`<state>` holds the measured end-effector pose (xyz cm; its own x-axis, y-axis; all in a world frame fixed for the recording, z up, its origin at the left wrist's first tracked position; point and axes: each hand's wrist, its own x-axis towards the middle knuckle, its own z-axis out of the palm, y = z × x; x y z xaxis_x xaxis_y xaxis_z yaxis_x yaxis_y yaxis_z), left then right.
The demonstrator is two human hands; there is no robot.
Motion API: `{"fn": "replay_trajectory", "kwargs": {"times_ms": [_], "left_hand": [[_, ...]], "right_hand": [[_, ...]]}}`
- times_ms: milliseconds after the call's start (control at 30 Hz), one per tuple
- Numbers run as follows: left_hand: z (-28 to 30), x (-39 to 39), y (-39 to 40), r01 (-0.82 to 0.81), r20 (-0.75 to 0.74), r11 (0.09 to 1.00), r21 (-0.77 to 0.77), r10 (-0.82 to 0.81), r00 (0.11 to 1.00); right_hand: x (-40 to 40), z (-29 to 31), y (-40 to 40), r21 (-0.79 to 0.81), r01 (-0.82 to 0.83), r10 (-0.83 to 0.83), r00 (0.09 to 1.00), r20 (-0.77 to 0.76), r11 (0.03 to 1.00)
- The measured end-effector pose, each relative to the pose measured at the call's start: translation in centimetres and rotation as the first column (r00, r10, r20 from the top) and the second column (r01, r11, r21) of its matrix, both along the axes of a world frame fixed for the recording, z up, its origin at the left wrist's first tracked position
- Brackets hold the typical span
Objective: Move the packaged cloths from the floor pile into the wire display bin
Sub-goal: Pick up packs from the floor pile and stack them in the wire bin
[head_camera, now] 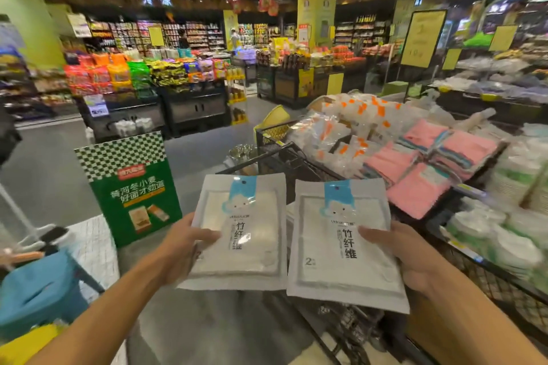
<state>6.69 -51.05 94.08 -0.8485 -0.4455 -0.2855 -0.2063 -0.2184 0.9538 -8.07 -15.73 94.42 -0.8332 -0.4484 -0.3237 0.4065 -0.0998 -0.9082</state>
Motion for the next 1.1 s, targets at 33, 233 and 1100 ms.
{"fn": "replay_trajectory", "kwargs": {"times_ms": [33,233,1100], "left_hand": [[-0.4,-0.7,-0.9,0.006,0.005,1.000,0.011,-0.006,1.000],[-3.2,-7.0,-4.4,0.013,0.047,0.999,0.048,-0.015,0.999],[-13.7,-48.9,-11.6,0.365,0.286,0.930,-0.034,-0.341,0.896]], "right_hand": [[-0.7,-0.4,-0.9,-0.001,0.000,0.000,1.000,0.014,1.000],[-6.3,-3.0,-4.0,0.055,0.037,-0.039,0.998,0.050,0.998],[-33.4,-14.2,-6.7,0.121,0.477,-0.492,0.845,0.211,0.871]]}}
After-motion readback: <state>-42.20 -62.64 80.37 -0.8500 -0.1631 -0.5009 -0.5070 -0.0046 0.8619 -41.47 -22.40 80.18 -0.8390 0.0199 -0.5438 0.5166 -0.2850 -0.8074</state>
